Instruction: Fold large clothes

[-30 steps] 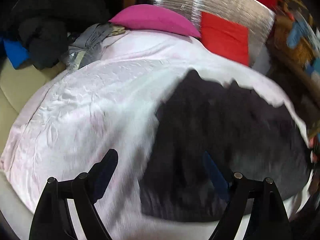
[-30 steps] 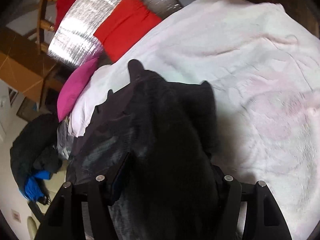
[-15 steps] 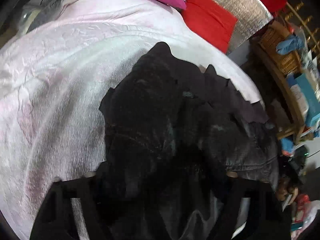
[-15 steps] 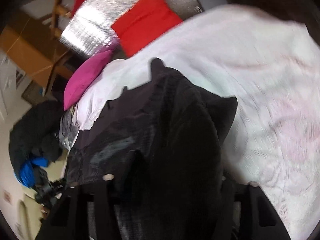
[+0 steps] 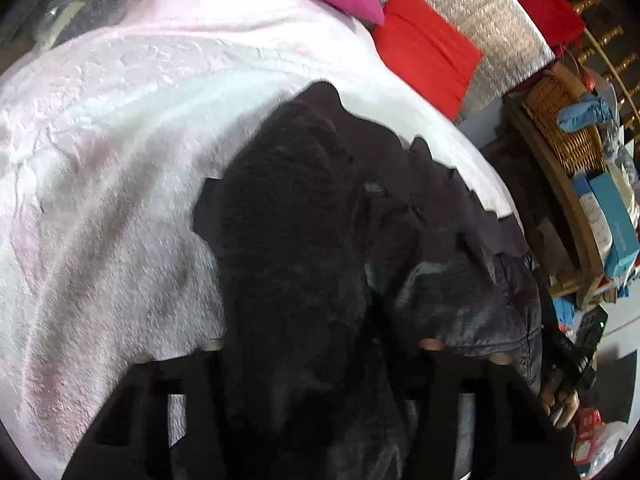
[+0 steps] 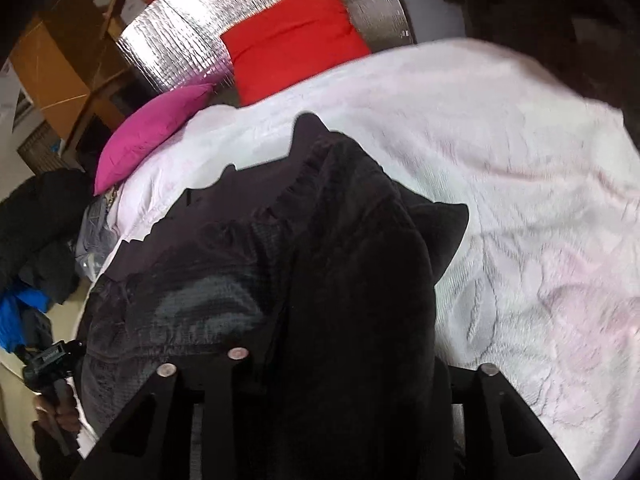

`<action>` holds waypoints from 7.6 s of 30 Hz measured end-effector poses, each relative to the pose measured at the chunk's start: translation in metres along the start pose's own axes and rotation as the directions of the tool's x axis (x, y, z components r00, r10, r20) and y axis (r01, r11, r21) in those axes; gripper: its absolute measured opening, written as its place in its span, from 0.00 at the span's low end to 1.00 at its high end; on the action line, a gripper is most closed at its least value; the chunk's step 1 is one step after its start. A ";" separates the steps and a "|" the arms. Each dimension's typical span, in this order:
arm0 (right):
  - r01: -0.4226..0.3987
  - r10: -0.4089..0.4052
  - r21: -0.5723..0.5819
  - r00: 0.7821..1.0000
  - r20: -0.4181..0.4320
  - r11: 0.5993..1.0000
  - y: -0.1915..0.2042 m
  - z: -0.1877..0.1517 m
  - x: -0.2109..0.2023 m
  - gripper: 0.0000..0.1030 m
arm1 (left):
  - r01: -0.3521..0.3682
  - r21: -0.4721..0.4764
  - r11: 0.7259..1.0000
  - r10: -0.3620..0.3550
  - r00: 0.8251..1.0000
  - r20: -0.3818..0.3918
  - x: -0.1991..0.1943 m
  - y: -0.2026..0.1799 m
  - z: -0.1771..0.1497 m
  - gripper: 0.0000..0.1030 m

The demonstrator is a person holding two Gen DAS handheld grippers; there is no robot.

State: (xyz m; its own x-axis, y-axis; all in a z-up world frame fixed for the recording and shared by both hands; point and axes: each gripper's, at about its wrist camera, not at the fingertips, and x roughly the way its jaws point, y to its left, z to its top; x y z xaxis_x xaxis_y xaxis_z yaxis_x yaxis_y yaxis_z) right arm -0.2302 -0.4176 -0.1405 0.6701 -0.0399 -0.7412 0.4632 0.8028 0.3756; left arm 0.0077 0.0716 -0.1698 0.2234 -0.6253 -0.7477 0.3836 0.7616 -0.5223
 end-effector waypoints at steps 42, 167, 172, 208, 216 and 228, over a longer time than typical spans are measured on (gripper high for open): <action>-0.035 0.042 0.259 0.999 -0.021 0.965 -0.056 0.018 0.015 0.36 | -0.094 -0.065 0.993 0.099 0.993 0.071 0.032 -0.008 0.044 0.58; -0.208 0.200 0.536 0.977 0.073 0.818 -0.048 -0.054 -0.019 0.67 | -0.066 -0.238 0.969 0.120 0.968 0.219 0.007 -0.034 -0.049 0.64; -0.203 0.202 0.481 0.978 0.054 0.853 -0.060 -0.054 -0.041 0.67 | -0.239 -0.055 0.970 0.245 0.933 0.263 -0.011 -0.055 -0.062 0.66; -0.048 -0.006 0.275 0.981 0.193 0.960 -0.034 0.001 -0.044 0.67 | -0.404 0.098 0.910 0.328 0.842 0.427 -0.039 -0.086 -0.022 0.83; 0.034 -0.064 0.232 0.990 0.124 0.972 -0.033 0.068 0.010 0.67 | -0.355 -0.050 0.933 0.357 0.904 0.238 0.000 -0.026 0.054 0.87; 0.111 -0.116 0.123 0.993 0.031 0.986 -0.013 0.132 0.096 0.30 | -0.270 -0.046 0.962 0.274 0.952 0.139 0.043 -0.020 0.068 0.53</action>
State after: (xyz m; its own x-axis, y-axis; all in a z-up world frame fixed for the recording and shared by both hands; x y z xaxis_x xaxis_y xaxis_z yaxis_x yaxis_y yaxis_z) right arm -0.0953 -0.5099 -0.1431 0.6295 -0.1505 -0.7622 0.6026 0.7139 0.3567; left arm 0.0708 0.0181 -0.1639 0.4421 -0.4098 -0.7979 0.2669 0.9093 -0.3192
